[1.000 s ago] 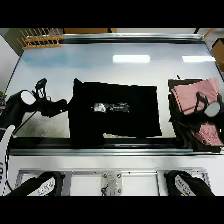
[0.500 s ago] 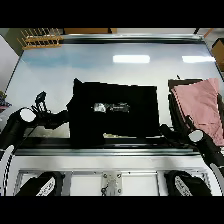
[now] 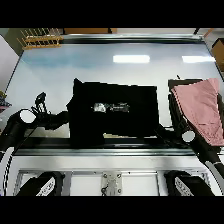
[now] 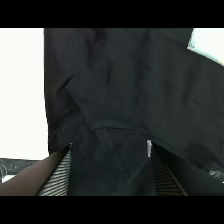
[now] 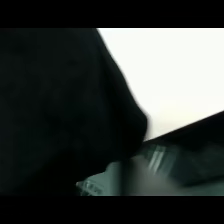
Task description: Fold the clothes and pants, and hang the long-sleeved shirts on hangers.
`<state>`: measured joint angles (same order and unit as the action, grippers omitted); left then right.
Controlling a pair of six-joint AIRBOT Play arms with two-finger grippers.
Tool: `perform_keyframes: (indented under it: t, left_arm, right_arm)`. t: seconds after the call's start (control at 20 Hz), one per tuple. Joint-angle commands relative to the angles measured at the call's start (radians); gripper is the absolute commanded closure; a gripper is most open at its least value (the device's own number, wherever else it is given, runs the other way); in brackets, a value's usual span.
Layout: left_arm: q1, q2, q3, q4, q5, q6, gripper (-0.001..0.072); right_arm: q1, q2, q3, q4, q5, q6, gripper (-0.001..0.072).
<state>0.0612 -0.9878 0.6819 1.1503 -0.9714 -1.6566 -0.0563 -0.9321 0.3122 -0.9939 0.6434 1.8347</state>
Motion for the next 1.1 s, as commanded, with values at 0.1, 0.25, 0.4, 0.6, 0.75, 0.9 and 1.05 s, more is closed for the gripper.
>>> perform_keyframes:
  t: [0.1,0.25,0.4,0.6,0.75,0.9,1.05]
  left_arm:
    - [0.037,0.001,-0.003,0.074,-0.158,0.026,0.0209]
    - [0.111,0.001,-0.079,0.042,-0.233,0.028,0.0209]
    - [0.102,0.001,-0.205,-0.089,-0.169,0.115,0.021]
    - [-0.006,0.0,-0.288,-0.158,-0.013,0.127,0.0211]
    - [-0.052,0.0,-0.284,-0.155,0.043,0.078,0.0213]
    - [-0.048,0.001,-0.259,-0.148,0.069,0.071,0.0697]
    - [-0.01,0.047,-0.169,-0.037,-0.135,0.071,0.0698]
  right_arm:
    - [0.004,-0.003,0.001,0.004,-0.006,-0.006,0.0693]
    - [0.004,-0.003,0.001,0.004,-0.007,-0.006,0.0693]
    - [0.004,-0.003,0.001,0.004,-0.007,-0.006,0.0693]
    - [0.004,-0.003,0.001,0.004,-0.006,-0.006,0.0693]
    - [0.004,-0.003,0.001,0.004,0.005,-0.007,0.0693]
    - [0.002,-0.003,0.008,0.002,0.026,-0.007,0.0693]
    - [-0.021,0.007,0.097,-0.1,0.181,-0.007,0.0694]
